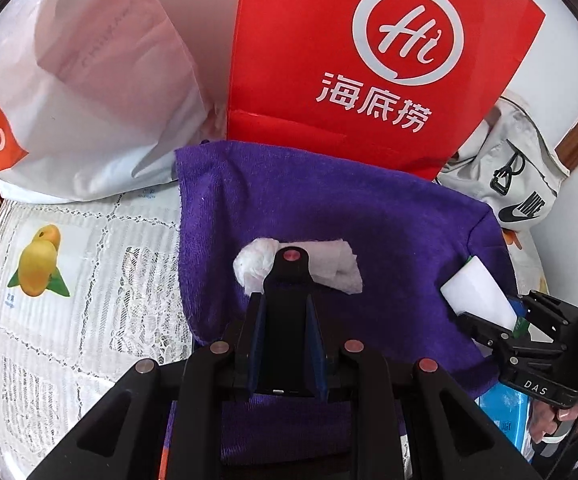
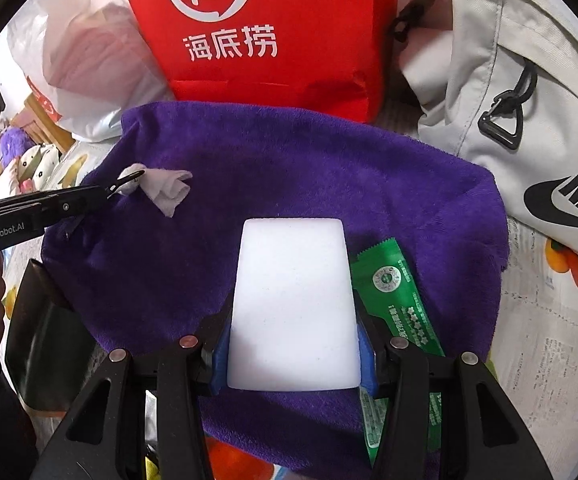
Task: Organize soft objects
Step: 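Lower the sponge and clip onto the purple towel and open both tools, then withdraw both open tools from the purple towel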
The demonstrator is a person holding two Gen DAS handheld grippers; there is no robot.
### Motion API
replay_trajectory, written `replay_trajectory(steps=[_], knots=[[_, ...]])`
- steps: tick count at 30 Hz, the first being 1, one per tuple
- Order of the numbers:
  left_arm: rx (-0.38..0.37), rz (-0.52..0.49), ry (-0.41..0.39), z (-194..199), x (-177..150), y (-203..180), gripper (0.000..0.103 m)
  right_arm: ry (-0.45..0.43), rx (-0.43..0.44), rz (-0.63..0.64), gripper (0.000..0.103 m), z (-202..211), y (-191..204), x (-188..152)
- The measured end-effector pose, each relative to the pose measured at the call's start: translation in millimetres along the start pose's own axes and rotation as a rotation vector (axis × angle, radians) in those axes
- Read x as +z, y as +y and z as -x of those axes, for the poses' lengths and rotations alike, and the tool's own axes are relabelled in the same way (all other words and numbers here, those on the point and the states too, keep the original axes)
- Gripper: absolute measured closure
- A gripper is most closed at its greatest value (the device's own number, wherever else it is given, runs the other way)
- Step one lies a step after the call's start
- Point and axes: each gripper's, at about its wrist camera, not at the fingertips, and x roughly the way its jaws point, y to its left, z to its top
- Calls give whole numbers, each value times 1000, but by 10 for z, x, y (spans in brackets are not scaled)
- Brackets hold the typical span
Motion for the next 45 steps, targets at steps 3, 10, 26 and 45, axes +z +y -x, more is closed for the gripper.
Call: replay_trajectory(steps=[3, 10, 26, 45], knots=[[-4, 2, 9, -28, 15, -10, 82, 7, -9, 4, 48, -26, 20, 17], [0, 29, 22, -5, 1, 19, 68, -48, -35, 13, 30, 126, 16, 7], [58, 85, -150, 905, -524, 115, 56, -187, -38, -75, 30, 1064, 229, -638], [75, 115, -104, 1225, -1732, 460, 49, -101, 75, 65, 40, 966, 1361, -1618]])
